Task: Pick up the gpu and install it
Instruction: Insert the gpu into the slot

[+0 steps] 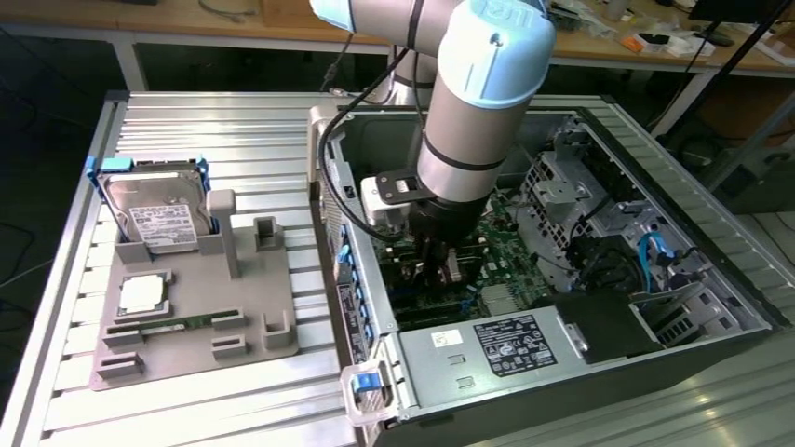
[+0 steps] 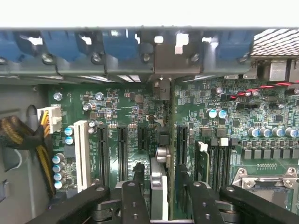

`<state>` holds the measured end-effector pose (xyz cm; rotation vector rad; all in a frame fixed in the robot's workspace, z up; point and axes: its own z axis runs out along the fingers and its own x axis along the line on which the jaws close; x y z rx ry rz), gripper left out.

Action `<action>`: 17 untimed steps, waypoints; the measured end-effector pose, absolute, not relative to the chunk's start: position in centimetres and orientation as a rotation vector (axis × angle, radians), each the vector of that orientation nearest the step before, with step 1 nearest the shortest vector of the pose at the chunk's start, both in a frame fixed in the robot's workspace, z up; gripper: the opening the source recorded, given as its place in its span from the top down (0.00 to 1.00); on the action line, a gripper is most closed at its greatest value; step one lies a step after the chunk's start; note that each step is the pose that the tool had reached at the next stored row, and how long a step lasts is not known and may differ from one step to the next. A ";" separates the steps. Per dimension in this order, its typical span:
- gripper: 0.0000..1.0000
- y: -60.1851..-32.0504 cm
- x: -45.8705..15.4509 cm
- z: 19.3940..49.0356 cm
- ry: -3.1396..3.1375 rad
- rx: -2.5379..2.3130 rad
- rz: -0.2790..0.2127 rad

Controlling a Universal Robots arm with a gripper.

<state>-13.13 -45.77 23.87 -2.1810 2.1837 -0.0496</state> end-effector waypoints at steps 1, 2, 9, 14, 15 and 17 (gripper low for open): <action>0.60 -45.8 -13.1 24.1 2.183 -2.181 -0.051; 0.60 -45.8 -13.1 24.3 2.183 -2.180 -0.051; 0.60 -45.8 -13.1 25.7 2.182 -2.179 -0.054; 0.60 -45.8 -13.1 26.2 2.181 -2.179 -0.055; 0.60 -45.8 -13.1 26.3 2.181 -2.179 -0.055; 0.68 -45.8 -13.1 26.4 2.181 -2.178 -0.055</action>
